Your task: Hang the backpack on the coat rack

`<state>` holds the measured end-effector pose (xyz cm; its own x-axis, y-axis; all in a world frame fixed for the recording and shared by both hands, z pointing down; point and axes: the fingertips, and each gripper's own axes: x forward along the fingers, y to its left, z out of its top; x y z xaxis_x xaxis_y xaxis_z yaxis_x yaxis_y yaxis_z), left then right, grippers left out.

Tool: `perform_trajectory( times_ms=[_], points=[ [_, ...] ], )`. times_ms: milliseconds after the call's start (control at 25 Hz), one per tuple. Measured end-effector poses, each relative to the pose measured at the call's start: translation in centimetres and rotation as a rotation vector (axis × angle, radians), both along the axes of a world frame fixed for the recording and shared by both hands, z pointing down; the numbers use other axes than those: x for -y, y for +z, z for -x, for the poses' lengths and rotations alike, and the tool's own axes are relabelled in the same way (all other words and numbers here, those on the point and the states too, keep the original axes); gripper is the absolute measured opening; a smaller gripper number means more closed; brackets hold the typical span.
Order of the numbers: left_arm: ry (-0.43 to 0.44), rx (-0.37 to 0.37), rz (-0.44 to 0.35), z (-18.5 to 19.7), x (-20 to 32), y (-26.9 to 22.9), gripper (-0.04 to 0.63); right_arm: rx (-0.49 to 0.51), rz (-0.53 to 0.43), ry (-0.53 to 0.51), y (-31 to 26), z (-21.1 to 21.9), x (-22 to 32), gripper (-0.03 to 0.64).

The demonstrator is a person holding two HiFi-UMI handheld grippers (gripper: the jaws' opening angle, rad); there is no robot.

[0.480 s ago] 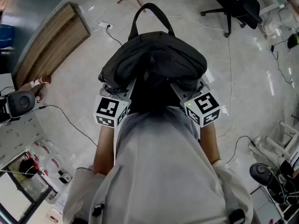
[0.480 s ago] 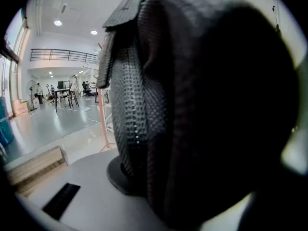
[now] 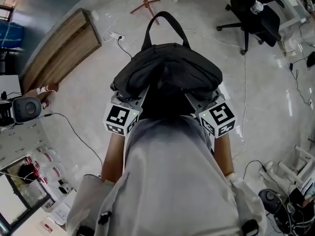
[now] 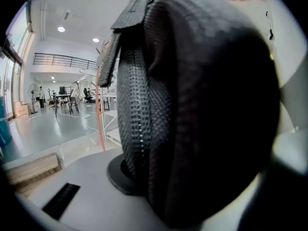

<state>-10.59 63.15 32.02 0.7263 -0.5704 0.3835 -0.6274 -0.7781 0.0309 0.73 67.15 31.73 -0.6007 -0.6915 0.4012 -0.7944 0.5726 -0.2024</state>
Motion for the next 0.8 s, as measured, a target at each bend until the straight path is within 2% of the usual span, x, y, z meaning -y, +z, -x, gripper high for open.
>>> perform_trajectory(
  times_ms=[120, 440, 640, 800],
  points=[
    [-0.004, -0.021, -0.017, -1.2, 0.9, -0.4, 0.106, -0.005, -0.022, -0.012, -0.3, -1.2, 1.0, 0.14],
    [-0.015, -0.008, -0.054, -5.0, 2.0, -1.6, 0.11, 0.001, -0.046, 0.006, -1.3, -5.0, 2.0, 0.143],
    [-0.012, -0.017, -0.072, -4.6, 2.7, -2.6, 0.11, -0.013, -0.087, 0.002, -2.4, -4.7, 2.8, 0.144],
    [-0.021, -0.043, -0.044, -4.3, 4.2, -1.9, 0.112, -0.055, -0.08, 0.013, -2.2, -4.3, 4.2, 0.145]
  ],
)
